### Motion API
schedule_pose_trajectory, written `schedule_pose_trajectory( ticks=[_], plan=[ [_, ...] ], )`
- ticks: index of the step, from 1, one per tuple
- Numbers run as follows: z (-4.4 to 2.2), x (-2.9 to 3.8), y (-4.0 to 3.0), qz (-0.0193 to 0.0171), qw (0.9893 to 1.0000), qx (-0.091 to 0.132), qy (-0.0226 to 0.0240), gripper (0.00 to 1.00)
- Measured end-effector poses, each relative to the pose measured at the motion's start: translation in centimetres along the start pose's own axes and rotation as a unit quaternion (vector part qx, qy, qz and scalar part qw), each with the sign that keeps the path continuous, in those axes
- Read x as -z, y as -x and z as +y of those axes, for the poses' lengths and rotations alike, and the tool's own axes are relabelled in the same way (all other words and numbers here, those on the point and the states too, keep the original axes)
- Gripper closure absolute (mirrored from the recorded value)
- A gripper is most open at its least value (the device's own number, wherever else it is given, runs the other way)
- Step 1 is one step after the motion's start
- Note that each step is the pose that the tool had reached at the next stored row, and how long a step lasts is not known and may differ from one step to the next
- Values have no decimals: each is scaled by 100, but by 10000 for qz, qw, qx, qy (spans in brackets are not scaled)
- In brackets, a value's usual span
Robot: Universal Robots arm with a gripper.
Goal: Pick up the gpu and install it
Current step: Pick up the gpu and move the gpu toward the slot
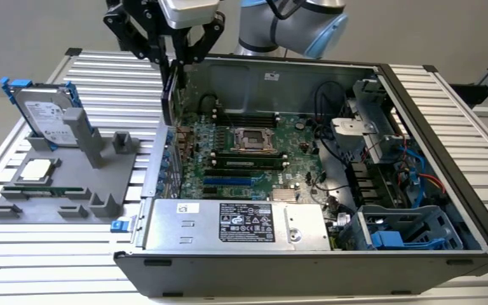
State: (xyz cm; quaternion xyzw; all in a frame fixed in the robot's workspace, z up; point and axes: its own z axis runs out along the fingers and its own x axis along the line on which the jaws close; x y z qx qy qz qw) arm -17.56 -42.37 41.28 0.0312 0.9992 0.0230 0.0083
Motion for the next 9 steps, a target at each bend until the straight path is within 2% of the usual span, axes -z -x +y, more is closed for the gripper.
schedule_pose_trajectory(
  ticks=[9],
  plan=[
    [10,-3,113,14,10000,-1,0,100]
  ],
)
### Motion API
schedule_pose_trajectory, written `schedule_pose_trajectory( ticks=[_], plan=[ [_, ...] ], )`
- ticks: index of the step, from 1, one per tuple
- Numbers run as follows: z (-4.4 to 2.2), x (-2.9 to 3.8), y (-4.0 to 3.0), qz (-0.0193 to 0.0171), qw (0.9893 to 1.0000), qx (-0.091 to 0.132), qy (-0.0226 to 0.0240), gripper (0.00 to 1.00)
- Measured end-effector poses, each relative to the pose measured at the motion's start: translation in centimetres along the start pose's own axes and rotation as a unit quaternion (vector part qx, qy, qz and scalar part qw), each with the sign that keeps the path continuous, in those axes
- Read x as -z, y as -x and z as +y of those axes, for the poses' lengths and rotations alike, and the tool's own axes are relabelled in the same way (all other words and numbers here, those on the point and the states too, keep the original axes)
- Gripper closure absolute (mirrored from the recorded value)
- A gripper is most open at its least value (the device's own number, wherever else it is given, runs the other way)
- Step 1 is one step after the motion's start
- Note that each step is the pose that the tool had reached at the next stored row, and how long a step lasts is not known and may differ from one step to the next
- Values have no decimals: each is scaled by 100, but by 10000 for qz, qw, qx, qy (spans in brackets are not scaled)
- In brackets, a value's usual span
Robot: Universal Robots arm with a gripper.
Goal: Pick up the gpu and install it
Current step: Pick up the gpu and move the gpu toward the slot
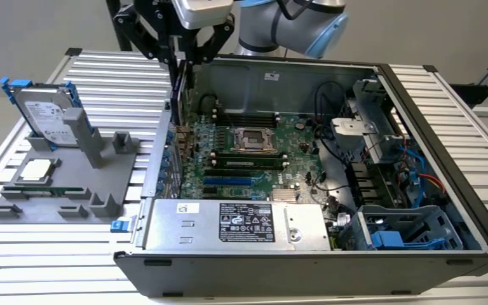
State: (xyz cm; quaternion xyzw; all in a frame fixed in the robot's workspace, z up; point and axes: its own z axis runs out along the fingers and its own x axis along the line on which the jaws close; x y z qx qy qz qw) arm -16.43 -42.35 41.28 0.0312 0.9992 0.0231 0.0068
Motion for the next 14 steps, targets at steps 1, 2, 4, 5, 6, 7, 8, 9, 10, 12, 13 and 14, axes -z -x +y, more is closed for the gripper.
schedule_pose_trajectory(
  ticks=[1,2,4,5,6,7,8,9,10,12,13,14],
  plan=[
    [1,0,11,3,10000,0,0,100],
    [1,0,21,5,10000,0,0,100],
    [3,-1,40,8,10000,0,0,100],
    [4,-1,51,10,10000,0,-1,100],
    [4,-1,61,11,10000,-1,-1,100],
    [5,-1,71,13,10000,0,-1,100],
    [6,-1,82,14,10000,-1,-1,100],
    [7,-2,93,16,10000,-1,-1,100],
    [8,-2,106,17,10000,-1,-1,100],
    [10,-2,131,19,10000,-1,-2,100],
    [11,-2,144,20,10000,-1,-2,100],
    [12,-2,158,21,10000,-1,-2,100]
  ],
)
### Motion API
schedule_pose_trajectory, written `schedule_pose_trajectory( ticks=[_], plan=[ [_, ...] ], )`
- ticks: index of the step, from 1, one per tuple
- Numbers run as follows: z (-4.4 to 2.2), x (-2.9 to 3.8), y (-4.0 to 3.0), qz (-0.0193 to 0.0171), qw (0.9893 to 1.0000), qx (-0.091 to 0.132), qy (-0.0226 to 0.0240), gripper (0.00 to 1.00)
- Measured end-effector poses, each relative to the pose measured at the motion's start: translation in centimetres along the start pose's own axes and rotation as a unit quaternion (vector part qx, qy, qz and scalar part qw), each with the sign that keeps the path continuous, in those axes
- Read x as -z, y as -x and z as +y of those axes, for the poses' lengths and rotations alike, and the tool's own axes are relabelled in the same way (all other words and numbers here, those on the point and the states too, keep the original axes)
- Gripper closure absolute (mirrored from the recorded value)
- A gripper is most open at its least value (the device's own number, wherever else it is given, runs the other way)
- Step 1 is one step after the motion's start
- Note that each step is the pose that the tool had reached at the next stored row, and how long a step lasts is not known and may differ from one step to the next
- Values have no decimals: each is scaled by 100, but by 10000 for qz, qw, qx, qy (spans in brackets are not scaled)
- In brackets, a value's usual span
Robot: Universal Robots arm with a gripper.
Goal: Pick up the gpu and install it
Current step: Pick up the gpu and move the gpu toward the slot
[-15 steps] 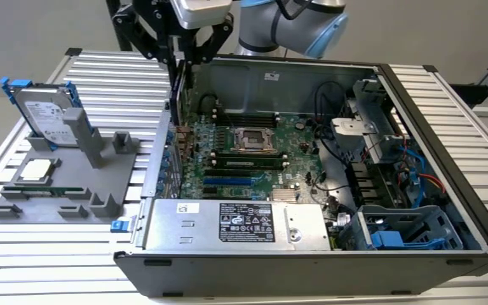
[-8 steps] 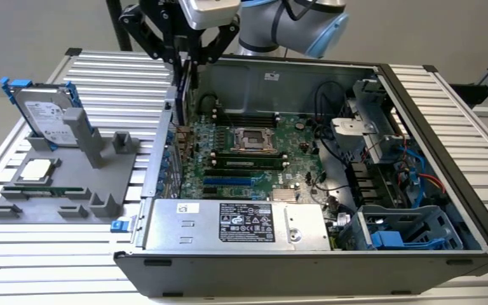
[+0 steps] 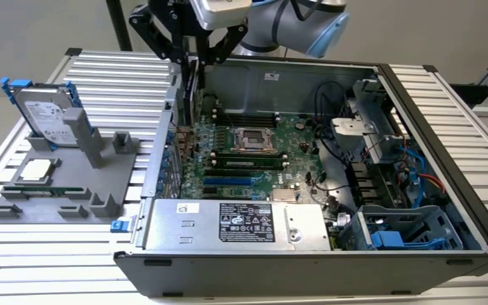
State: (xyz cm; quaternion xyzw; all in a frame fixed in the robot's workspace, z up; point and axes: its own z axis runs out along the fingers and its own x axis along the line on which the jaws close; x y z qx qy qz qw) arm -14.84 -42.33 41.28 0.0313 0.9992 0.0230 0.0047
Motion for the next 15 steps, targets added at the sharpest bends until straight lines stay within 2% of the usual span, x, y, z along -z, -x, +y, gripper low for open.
schedule_pose_trajectory(
  ticks=[15],
  plan=[
    [22,-3,227,20,10000,-1,-1,100]
  ],
)
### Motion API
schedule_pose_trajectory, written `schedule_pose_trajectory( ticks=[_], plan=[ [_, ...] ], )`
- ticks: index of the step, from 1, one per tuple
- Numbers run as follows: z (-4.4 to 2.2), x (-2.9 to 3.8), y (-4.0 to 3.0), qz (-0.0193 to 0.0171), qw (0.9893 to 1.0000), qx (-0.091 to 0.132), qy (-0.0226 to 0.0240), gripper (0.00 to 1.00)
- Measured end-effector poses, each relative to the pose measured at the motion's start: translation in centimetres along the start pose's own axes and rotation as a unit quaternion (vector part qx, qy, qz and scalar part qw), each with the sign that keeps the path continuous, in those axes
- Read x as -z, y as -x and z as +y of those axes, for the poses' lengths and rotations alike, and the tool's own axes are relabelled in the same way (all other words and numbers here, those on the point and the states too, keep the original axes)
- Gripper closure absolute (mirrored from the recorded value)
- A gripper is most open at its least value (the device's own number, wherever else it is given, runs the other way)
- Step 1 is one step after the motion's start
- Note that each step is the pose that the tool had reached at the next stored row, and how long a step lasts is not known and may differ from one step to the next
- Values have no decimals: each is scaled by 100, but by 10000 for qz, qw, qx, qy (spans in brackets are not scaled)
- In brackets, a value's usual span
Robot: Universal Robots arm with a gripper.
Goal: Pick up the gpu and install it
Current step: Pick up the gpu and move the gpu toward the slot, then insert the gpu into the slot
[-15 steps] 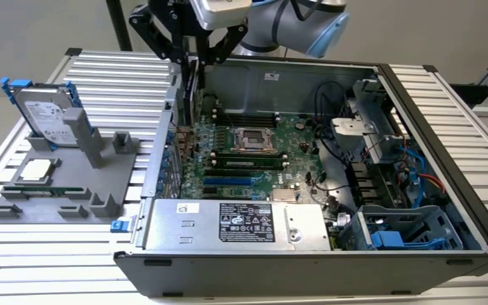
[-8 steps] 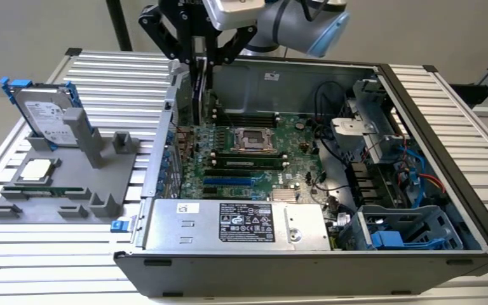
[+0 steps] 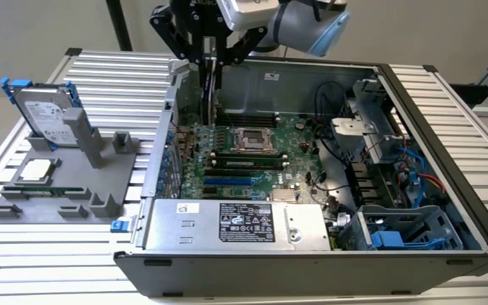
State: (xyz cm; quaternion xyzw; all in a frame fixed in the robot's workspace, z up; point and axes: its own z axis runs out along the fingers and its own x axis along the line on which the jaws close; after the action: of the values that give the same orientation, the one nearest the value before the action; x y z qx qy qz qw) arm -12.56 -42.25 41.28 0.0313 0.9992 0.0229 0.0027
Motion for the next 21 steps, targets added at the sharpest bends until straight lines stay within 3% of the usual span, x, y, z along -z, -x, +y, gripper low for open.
schedule_pose_trajectory(
  ticks=[21],
  plan=[
    [34,-3,305,22,10000,-1,-1,100]
  ],
)
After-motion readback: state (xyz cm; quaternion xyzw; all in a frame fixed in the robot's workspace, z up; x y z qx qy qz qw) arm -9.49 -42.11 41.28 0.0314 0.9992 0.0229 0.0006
